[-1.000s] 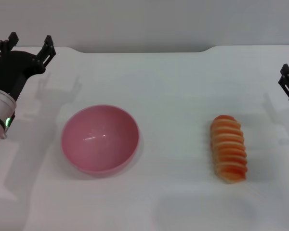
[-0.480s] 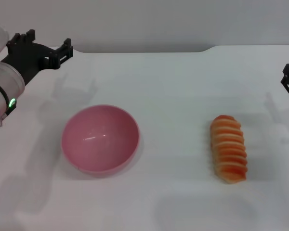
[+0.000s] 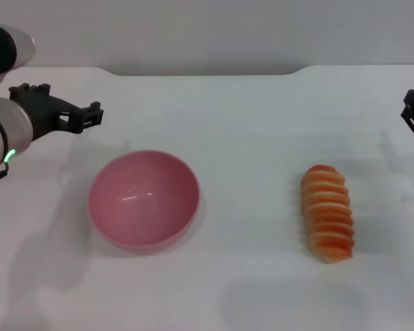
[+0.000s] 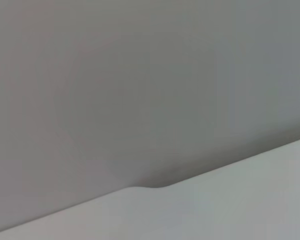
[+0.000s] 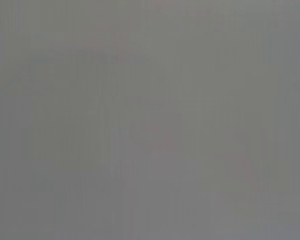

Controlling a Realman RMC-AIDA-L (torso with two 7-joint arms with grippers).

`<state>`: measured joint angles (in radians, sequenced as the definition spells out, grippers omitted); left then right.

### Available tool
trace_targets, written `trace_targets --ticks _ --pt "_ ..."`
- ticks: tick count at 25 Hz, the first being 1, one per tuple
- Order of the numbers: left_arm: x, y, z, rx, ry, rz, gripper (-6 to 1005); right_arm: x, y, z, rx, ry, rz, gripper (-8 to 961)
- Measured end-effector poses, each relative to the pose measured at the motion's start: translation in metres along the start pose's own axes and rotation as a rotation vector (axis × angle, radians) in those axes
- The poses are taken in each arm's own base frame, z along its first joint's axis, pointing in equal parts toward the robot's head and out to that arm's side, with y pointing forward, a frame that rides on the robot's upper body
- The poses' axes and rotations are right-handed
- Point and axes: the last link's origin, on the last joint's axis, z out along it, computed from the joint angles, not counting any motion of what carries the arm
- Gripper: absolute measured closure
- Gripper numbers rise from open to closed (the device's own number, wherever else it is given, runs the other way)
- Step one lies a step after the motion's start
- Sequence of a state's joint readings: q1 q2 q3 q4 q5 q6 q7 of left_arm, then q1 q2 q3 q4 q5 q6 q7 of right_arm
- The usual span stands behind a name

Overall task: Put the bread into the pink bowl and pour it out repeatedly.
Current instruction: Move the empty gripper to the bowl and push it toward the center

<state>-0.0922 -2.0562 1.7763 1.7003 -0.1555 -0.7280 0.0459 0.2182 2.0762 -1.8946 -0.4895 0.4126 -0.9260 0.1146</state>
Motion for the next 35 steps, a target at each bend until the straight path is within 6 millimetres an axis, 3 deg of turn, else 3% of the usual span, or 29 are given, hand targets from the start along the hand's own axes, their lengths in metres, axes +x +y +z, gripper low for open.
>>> trace_targets --ticks 9,22,35 --pt "-0.015 0.017 -0.019 -0.043 -0.072 -0.003 140 -0.003 0.002 0.008 -0.007 0.001 0.009 139" --pt "-0.034 0.039 -0.014 -0.100 -0.150 -0.013 142 -0.005 0.004 0.015 -0.012 0.010 0.008 139" --pt "-0.057 0.042 -0.007 -0.106 -0.252 -0.056 144 -0.005 0.006 0.015 -0.019 0.008 0.008 140"
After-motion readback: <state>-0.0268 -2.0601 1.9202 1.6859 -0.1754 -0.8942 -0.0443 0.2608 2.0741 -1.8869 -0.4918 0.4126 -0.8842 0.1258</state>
